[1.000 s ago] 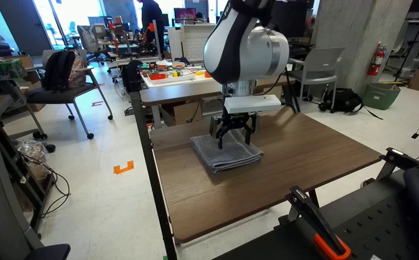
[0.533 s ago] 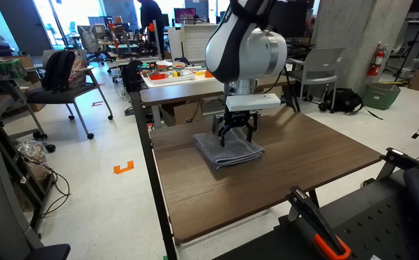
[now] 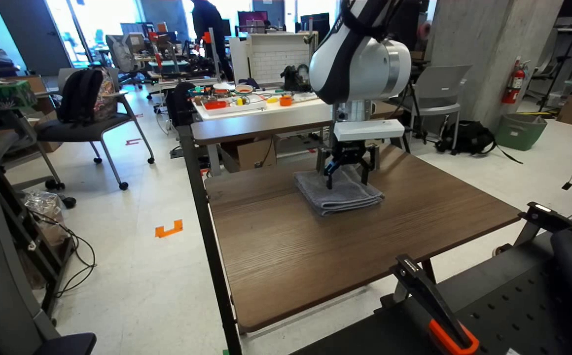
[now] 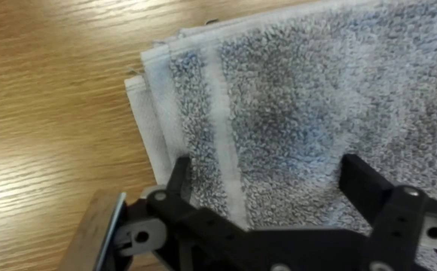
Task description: Move the grey towel to the right
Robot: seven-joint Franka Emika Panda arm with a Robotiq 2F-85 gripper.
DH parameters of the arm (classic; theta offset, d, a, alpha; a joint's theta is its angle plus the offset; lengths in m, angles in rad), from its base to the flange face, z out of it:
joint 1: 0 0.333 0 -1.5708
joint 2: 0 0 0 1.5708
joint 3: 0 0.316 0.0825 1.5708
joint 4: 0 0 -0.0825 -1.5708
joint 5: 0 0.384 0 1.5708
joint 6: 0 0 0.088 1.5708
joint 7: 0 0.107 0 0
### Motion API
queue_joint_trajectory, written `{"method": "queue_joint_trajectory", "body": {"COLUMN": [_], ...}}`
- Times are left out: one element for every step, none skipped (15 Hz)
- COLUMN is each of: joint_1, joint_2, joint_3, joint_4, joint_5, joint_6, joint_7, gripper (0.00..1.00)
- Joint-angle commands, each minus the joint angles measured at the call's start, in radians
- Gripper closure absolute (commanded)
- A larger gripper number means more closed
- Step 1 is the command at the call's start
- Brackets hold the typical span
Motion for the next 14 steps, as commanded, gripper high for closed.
{"method": "queue_joint_trajectory", "body": {"joint_1": [-0.036,-0.046,-0.056,-0.065,-0.075,-0.085,-0.093,-0.1,-0.107,-0.112,-0.112,-0.113,-0.115,-0.118], "joint_2": [0.07,0.077,0.086,0.091,0.095,0.097,0.091,0.083,0.055,0.031,-0.007,-0.036,-0.066,-0.091], "joint_3": [-0.028,-0.037,-0.043,-0.048,-0.05,-0.049,-0.047,-0.042,-0.034,-0.028,-0.026,-0.023,-0.021,-0.016], "joint_4": [0.097,0.109,0.122,0.132,0.139,0.147,0.148,0.147,0.12,0.099,0.062,0.029,-0.002,-0.032], "joint_5": [0.008,0.007,0.007,0.008,0.009,0.012,0.015,0.017,0.024,0.03,0.026,0.025,0.023,0.023], "joint_6": [-0.028,-0.029,-0.033,-0.037,-0.037,-0.045,-0.053,-0.064,-0.052,-0.055,-0.075,-0.067,-0.067,-0.058], "joint_7": [-0.002,0.002,0.003,0.003,0.002,-0.001,-0.003,-0.008,-0.015,-0.021,-0.039,-0.051,-0.068,-0.09], "gripper": [0.0,0.0,0.0,0.0,0.0,0.0,0.0,0.0,0.0,0.0,0.0,0.0,0.0,0.0]}}
